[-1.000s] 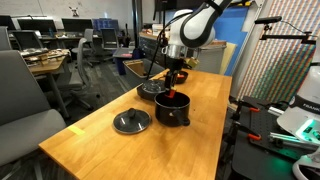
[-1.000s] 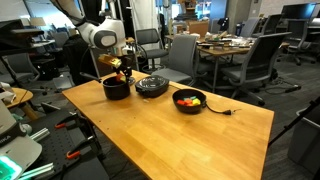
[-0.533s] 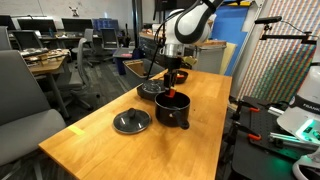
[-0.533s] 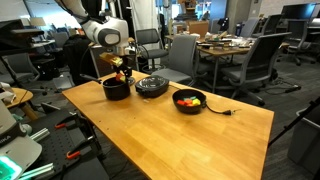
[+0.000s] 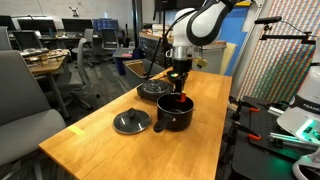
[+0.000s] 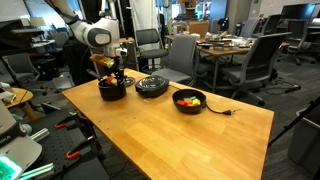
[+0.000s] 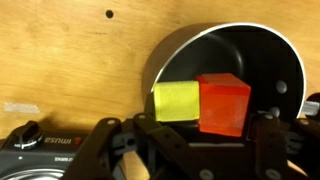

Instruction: Take the blocks out of the bowl, put them in the pot, pick the pot and put it on the stove then cover it with the lid

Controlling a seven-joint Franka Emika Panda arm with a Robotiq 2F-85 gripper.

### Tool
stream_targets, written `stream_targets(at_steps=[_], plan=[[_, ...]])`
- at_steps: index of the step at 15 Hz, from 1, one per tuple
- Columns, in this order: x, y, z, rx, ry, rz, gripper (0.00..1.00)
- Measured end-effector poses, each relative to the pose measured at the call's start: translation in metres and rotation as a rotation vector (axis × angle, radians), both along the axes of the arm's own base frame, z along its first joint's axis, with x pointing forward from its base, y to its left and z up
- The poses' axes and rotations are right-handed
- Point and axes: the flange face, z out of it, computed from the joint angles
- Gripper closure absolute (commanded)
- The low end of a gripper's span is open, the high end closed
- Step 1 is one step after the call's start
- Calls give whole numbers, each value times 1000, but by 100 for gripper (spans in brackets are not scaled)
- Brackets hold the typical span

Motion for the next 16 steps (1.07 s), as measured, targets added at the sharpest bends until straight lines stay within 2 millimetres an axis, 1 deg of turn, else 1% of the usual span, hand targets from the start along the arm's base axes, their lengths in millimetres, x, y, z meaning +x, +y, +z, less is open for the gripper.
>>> stream_targets(at_steps=[2,5,6,7,9,11,12,13,14,16], plan=[[-19,11,-3,-4,-6,42,51],[-47,38,-8,-2,-37,119,51],[-54,46,-8,1,-51,139,51],[-58,53,-9,4,-70,159,51],[-60,59,-11,-2,-118,203,51],[-53,55,-14,-18,-176,243,51],[-49,50,-17,-26,-195,251,6],[-44,44,-19,-35,-200,251,6],[-40,38,-22,-43,-200,243,0],[-31,28,-23,-52,-190,220,0]])
